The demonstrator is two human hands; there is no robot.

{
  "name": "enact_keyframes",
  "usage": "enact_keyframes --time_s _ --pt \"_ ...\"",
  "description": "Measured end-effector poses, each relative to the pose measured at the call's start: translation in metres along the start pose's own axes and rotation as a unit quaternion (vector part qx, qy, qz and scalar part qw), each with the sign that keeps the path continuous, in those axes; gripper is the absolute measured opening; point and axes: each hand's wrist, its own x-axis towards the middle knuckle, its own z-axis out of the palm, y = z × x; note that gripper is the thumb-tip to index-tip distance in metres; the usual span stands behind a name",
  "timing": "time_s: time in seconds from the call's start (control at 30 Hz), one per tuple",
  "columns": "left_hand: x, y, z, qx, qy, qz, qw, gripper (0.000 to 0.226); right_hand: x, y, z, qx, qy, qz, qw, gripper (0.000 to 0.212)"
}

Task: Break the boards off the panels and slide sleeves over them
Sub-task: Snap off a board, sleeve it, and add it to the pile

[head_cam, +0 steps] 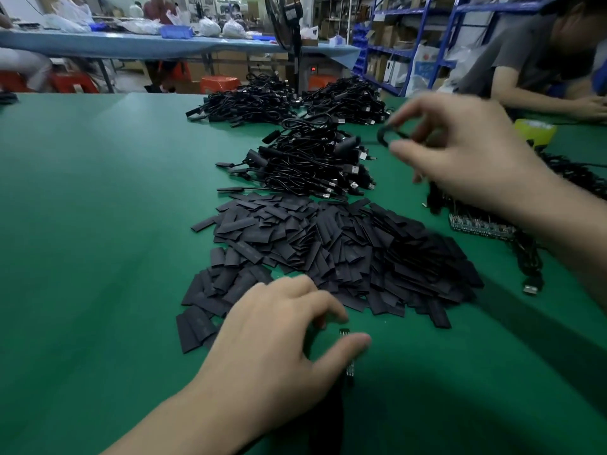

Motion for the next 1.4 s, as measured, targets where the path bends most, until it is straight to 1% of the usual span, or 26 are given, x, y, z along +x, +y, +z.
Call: enact_keyframes --time_s 0.1,0.17,0.23,0.3,0.4,0.47,0.57,0.63,0.73,0.83,1.0,1.07,1.2,1.33,1.4 --pt "-0.001 0.002 -0.001 0.009 -0.029 0.009 1.000 0.056 0.075 -0.007 0.011 -0.063 0.028 -0.061 0.996 0.024" --pt "-0.001 0.001 -0.002 -0.006 -0.042 0.014 0.999 0.048 0.120 -0.016 0.024 -0.112 0.028 -0.081 0.990 0.033" --pt "0.000 0.000 -0.005 -0.058 -0.059 0.010 0.997 0.036 0.146 -0.026 0.036 -0.159 0.000 -0.073 0.985 0.049" --pt "0.002 0.000 -0.007 -0.150 -0.066 -0.009 0.986 0.023 0.152 -0.031 0.048 -0.172 -0.034 -0.066 0.982 0.059" --pt "0.004 -0.003 -0.009 -0.283 -0.070 -0.043 0.956 0.015 0.126 -0.028 0.066 -0.173 -0.059 -0.104 0.978 0.055" --pt "0.004 -0.005 -0.008 -0.315 -0.073 -0.048 0.945 0.015 0.093 -0.019 0.072 -0.164 -0.070 -0.121 0.976 0.050" --pt "0.004 -0.005 -0.006 -0.321 -0.076 -0.046 0.943 0.014 0.050 0.002 0.073 -0.142 -0.089 -0.122 0.978 0.039" --pt "0.005 -0.004 -0.005 -0.324 -0.077 -0.050 0.942 0.014 0.042 0.009 0.077 -0.143 -0.106 -0.117 0.977 0.037" --pt "0.004 -0.002 -0.005 -0.327 -0.081 -0.048 0.941 0.014 0.053 0.003 0.091 -0.154 -0.141 -0.132 0.969 0.040" --pt "0.003 -0.001 -0.006 -0.330 -0.080 -0.047 0.940 0.014 0.076 -0.007 0.115 -0.187 -0.188 -0.155 0.952 0.042" --pt "0.004 -0.001 -0.007 -0.322 -0.090 -0.042 0.942 0.014 0.106 -0.018 0.146 -0.233 -0.223 -0.158 0.933 0.041" --pt "0.004 -0.003 -0.008 -0.325 -0.096 -0.043 0.940 0.014 0.113 -0.020 0.154 -0.246 -0.235 -0.157 0.927 0.037" --pt "0.005 -0.006 -0.008 -0.328 -0.105 -0.042 0.938 0.015 0.118 -0.020 0.163 -0.258 -0.221 -0.168 0.925 0.023" --pt "0.005 -0.006 -0.009 -0.326 -0.105 -0.036 0.939 0.015 0.117 -0.014 0.158 -0.224 -0.208 -0.157 0.939 0.017" --pt "0.005 -0.007 -0.008 -0.323 -0.104 -0.035 0.940 0.014 0.119 -0.011 0.150 -0.215 -0.188 -0.154 0.946 0.016"
